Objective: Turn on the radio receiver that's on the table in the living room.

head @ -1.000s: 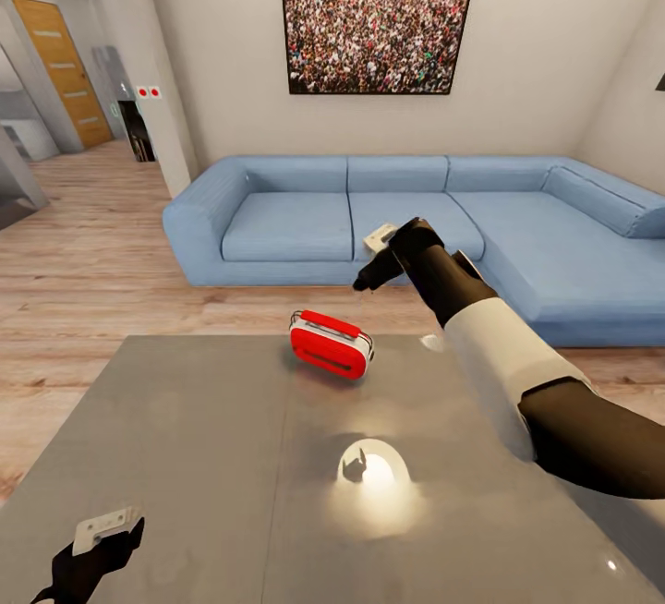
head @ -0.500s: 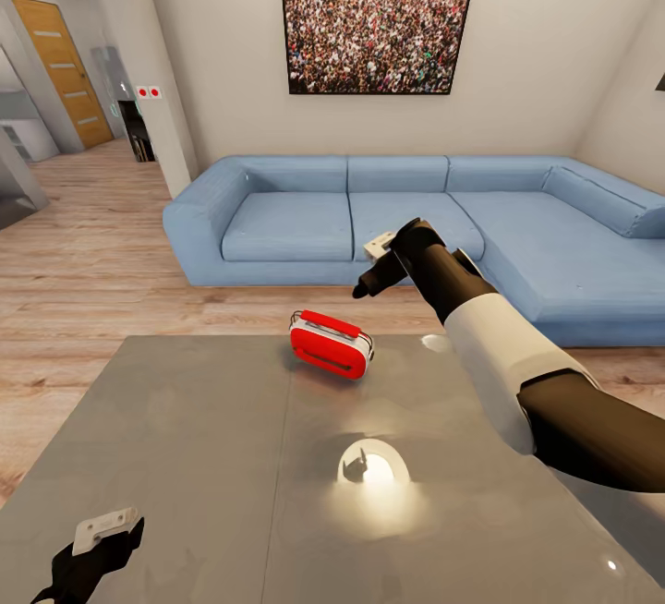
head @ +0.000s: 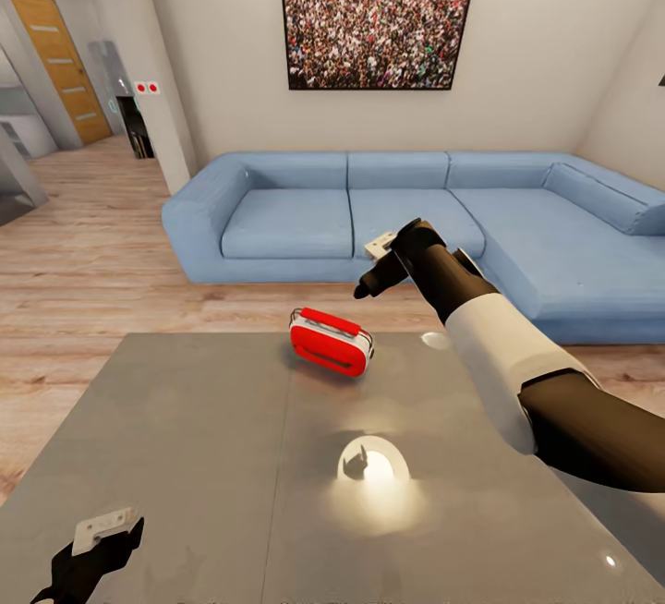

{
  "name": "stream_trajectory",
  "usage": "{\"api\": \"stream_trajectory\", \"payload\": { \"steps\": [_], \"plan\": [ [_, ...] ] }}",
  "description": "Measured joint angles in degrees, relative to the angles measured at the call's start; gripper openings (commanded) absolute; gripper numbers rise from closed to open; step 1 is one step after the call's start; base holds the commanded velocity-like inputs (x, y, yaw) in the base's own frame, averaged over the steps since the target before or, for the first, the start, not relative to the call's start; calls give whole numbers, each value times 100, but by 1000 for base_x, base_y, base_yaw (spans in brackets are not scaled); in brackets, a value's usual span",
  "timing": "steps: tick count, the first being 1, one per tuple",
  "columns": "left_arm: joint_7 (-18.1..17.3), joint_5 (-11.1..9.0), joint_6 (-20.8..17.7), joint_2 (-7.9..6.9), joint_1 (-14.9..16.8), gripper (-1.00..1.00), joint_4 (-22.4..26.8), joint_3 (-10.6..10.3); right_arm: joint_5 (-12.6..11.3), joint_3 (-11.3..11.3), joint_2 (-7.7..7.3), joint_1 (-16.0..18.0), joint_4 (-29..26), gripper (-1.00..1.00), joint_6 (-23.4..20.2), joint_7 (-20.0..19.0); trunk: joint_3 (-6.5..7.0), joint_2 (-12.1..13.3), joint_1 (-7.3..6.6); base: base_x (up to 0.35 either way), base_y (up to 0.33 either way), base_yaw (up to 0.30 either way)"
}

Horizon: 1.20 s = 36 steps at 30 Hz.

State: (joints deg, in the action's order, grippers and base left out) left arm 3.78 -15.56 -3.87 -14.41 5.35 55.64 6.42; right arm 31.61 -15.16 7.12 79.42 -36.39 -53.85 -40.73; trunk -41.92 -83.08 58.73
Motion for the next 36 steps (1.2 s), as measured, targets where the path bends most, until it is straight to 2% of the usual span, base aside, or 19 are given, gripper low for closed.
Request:
{"api": "stream_trajectory", "payload": {
  "steps": [7, 16, 22, 36],
  "plan": [
    [0, 0, 0, 0, -1, 100, 0, 0, 14, 1, -35, -1, 0, 100, 26, -2, -64, 0, 0, 0, 0, 0],
    [0, 0, 0, 8, 0, 100, 0, 0, 24, 33, -305, 1, -25, 100, 64, -5, -147, 0, 0, 0, 0, -31],
    [0, 0, 0, 9, 0, 100, 0, 0, 5, 24, -331, 3, -35, 100, 74, -7, -203, 0, 0, 0, 0, -69],
    [0, 0, 0, 9, 1, 100, 0, 0, -15, 5, -292, 3, -50, 100, 92, -14, -332, 0, 0, 0, 0, -70]
  ]
}}
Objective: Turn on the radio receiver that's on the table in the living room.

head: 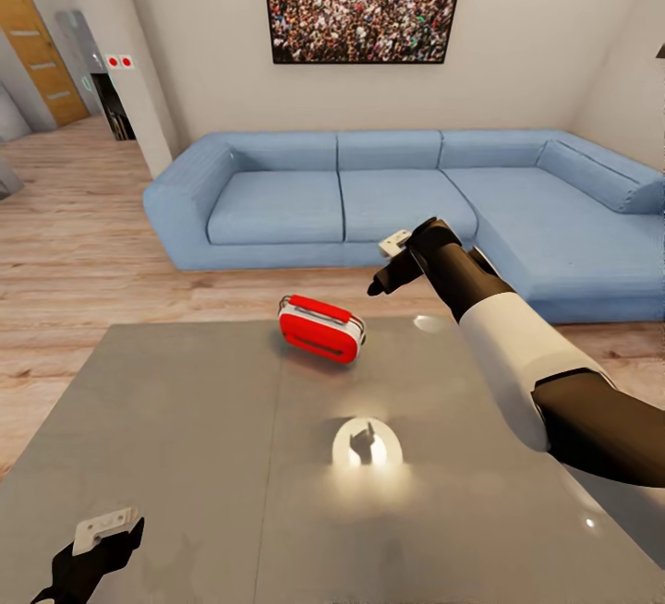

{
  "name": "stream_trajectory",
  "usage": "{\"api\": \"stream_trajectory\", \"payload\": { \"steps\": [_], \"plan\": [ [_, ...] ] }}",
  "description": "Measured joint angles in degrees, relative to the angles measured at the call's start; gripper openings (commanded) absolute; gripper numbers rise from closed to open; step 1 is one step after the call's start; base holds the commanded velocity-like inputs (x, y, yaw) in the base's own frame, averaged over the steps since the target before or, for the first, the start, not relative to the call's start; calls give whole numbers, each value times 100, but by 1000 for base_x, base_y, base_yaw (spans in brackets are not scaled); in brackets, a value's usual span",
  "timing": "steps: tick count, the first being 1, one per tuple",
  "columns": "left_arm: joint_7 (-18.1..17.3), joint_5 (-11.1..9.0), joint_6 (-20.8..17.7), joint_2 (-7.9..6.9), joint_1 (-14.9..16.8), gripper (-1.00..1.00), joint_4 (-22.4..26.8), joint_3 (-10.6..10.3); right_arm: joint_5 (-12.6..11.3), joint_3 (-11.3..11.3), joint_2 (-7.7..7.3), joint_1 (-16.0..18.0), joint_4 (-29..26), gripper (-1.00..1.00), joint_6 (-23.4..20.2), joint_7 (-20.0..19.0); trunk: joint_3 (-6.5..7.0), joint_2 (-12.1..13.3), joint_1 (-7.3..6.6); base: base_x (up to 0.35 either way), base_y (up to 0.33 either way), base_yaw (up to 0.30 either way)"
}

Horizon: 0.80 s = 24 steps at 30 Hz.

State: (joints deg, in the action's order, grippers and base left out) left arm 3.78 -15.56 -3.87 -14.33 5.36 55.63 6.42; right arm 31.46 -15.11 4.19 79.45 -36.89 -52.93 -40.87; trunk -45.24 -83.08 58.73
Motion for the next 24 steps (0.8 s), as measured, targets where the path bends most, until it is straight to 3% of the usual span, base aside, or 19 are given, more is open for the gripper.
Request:
{"api": "stream_trajectory", "payload": {
  "steps": [15, 24],
  "plan": [
    [0, 3, 0, -2, -2, 100, -1, 0, -8, -13, 3, -2, 6, 100, 226, 0, -138, 0, 0, 0, 0, -30],
    [0, 3, 0, 0, -2, 100, -4, 0, -8, -9, 3, -1, 11, 100, 236, 0, -147, 0, 0, 0, 0, -4]
  ]
}}
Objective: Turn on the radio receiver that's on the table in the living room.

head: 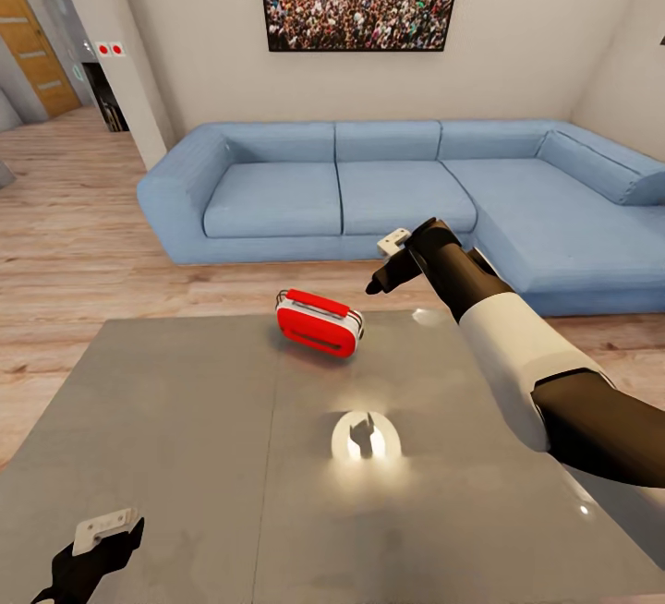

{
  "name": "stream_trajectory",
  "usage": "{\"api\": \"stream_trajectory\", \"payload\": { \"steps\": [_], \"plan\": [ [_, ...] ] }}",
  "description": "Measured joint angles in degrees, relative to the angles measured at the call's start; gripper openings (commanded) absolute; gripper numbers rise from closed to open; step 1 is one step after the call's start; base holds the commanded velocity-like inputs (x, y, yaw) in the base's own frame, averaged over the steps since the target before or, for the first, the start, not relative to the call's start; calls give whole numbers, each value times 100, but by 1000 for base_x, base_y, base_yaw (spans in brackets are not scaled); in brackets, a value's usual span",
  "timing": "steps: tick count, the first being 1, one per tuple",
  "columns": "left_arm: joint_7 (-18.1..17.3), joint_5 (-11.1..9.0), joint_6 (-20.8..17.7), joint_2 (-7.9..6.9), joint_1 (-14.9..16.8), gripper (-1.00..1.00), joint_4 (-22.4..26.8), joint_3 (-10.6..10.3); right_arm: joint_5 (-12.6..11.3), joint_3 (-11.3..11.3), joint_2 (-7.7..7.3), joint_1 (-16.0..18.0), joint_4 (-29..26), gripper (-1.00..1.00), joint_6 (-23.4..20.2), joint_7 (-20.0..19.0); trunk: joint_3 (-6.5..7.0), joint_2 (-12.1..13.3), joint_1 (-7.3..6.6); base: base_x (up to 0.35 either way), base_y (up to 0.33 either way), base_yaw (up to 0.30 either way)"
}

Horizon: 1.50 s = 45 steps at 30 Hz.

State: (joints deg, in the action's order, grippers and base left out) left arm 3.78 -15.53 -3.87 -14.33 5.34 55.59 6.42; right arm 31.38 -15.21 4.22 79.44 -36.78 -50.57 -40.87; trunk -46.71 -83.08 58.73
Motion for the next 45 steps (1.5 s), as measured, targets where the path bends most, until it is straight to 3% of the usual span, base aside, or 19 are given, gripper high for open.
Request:
{"api": "stream_trajectory", "payload": {
  "steps": [16, 21, 25, 45],
  "plan": [
    [0, 4, 0, -2, 2, 100, -4, 0, -11, -6, 25, -4, -72, 100, 25, 0, -69, 0, 0, 0, 0, -44],
    [0, 5, 0, -8, 1, 100, -1, 0, -10, 3, 28, -4, -116, 100, 700, 0, -115, 0, 0, 0, 0, -60],
    [0, 6, 0, -9, 2, 100, -4, 0, -15, 20, 27, -6, -111, 100, 909, 0, -152, 0, 0, 0, 0, -60],
    [0, 6, 0, -9, 1, 100, -4, 0, -24, 24, 53, -4, -101, 100, 966, -9, -335, 0, 0, 0, 0, -44]
  ]
}}
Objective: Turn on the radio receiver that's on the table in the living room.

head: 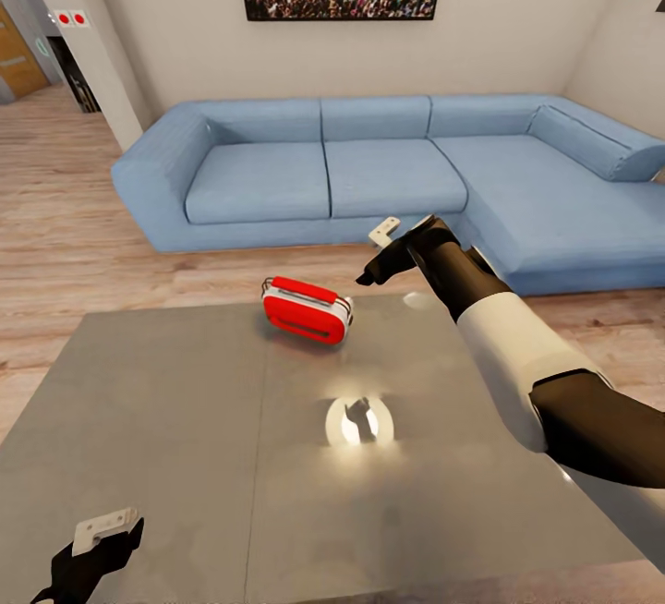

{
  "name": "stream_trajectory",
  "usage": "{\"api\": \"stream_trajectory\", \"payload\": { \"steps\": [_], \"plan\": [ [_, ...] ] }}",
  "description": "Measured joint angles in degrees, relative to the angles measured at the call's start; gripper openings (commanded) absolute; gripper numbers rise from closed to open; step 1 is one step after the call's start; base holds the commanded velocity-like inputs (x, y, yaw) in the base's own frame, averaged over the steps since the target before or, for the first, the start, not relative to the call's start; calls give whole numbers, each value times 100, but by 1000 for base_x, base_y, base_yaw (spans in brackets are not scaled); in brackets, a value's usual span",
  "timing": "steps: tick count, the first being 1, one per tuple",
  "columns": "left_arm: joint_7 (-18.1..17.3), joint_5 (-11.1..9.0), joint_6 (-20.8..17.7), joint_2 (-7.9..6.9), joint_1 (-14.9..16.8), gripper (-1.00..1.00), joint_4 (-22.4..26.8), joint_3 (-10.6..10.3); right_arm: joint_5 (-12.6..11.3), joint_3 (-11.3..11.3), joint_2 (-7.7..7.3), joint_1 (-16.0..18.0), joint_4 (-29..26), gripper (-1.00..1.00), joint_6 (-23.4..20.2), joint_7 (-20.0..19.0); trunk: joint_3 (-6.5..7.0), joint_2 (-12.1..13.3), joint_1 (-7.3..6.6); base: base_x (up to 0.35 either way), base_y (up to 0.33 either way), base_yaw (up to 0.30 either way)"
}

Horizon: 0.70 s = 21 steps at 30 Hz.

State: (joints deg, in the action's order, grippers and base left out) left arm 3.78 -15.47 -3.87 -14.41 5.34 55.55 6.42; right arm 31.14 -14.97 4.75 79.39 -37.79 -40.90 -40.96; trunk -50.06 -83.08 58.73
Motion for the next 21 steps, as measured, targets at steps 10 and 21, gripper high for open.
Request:
{"api": "stream_trajectory", "payload": {
  "steps": [10, 21],
  "plan": [
    [0, 0, 0, 0, 1, 100, 0, 0, 6, 3, 69, -3, 17, 100, -2, 9, -92, 0, 0, 0, 0, 0],
    [0, 0, 0, 0, 2, 100, 0, 0, 6, 3, 70, 0, 24, 100, 3, 9, -193, 0, 0, 0, 0, 0]
  ]
}}
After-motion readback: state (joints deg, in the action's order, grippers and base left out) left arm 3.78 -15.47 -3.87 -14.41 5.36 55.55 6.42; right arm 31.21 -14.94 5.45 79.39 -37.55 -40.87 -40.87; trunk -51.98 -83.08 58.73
